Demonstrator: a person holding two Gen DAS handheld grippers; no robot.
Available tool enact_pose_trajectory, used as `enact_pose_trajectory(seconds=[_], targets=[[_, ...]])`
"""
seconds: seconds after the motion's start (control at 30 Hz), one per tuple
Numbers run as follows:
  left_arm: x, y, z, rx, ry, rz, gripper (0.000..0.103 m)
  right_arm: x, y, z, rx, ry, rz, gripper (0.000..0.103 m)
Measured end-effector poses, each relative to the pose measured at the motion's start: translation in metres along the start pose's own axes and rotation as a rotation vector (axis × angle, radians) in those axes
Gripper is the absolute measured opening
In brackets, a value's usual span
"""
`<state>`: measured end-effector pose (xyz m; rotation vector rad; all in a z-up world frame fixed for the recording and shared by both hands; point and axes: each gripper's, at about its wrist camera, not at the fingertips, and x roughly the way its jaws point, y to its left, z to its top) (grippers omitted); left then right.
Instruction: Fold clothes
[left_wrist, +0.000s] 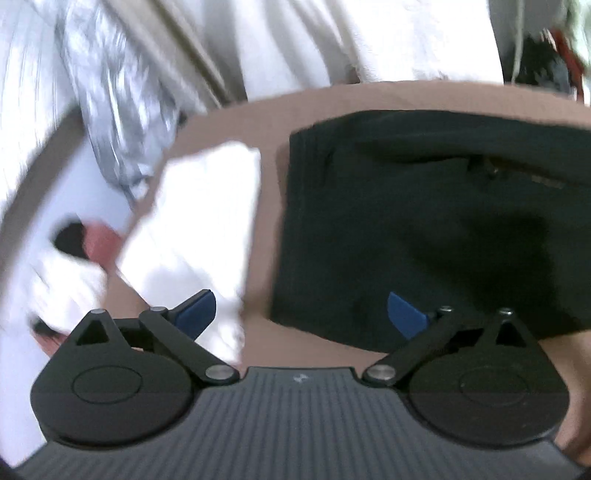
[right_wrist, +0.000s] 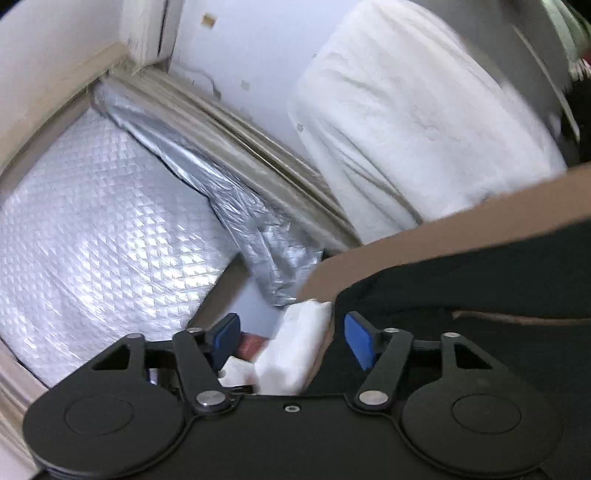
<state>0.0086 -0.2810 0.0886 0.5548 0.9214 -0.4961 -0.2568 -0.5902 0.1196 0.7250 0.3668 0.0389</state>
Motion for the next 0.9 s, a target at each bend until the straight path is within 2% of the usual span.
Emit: enact_pose_trajectory(seconds=[0.07,0.1,0.2,0.27,0.33,0.37,0.43,0.5,0.6,0.63,0.7,0.83,0.9], targets=[[0.017,0.014,-0.024,-0.077,-0.017,-0.038,0.101,0.036,0.025,-0.028,-0.168,0.017,-0.126,0.070],[0.029,0.020,-0.040,-0.117,-0.016,-0.032,0.101,0.056,0.033,-0.045,-0.239,0.032,-0.167,0.070],[0.072,0.033,-0.084,-0.208,-0.022,-0.039,0.100,0.112,0.025,-0.094,-0.304,0.087,-0.165,0.069],[0.100,0.044,-0.102,-0.274,-0.011,-0.024,0.099,0.150,0.028,-0.129,-0.367,0.179,-0.236,0.069],[0.128,0.057,-0.111,-0.364,-0.012,0.023,0.098,0.175,0.043,-0.156,-0.468,0.268,-0.281,0.068],[0.139,0.064,-0.110,-0.409,-0.009,0.035,0.098,0.181,0.042,-0.164,-0.495,0.278,-0.287,0.068],[0.162,0.080,-0.110,-0.517,-0.008,0.013,0.099,0.193,0.040,-0.180,-0.548,0.299,-0.299,0.068],[0.181,0.090,-0.112,-0.608,0.045,-0.053,0.098,0.205,0.037,-0.195,-0.602,0.320,-0.311,0.068],[0.206,0.098,-0.106,-0.704,0.113,-0.243,0.099,0.223,0.034,-0.219,-0.683,0.352,-0.329,0.067],[0.211,0.095,-0.105,-0.722,0.124,-0.278,0.099,0.229,0.033,-0.226,-0.710,0.362,-0.334,0.067],[0.224,0.089,-0.104,-0.731,0.144,-0.275,0.099,0.241,0.031,-0.242,-0.764,0.383,-0.346,0.067],[0.240,0.080,-0.097,-0.693,0.122,-0.201,0.101,0.273,0.031,-0.268,-0.926,0.430,-0.324,0.067],[0.242,0.078,-0.089,-0.686,0.094,-0.179,0.102,0.283,0.030,-0.269,-0.958,0.377,-0.364,0.064]])
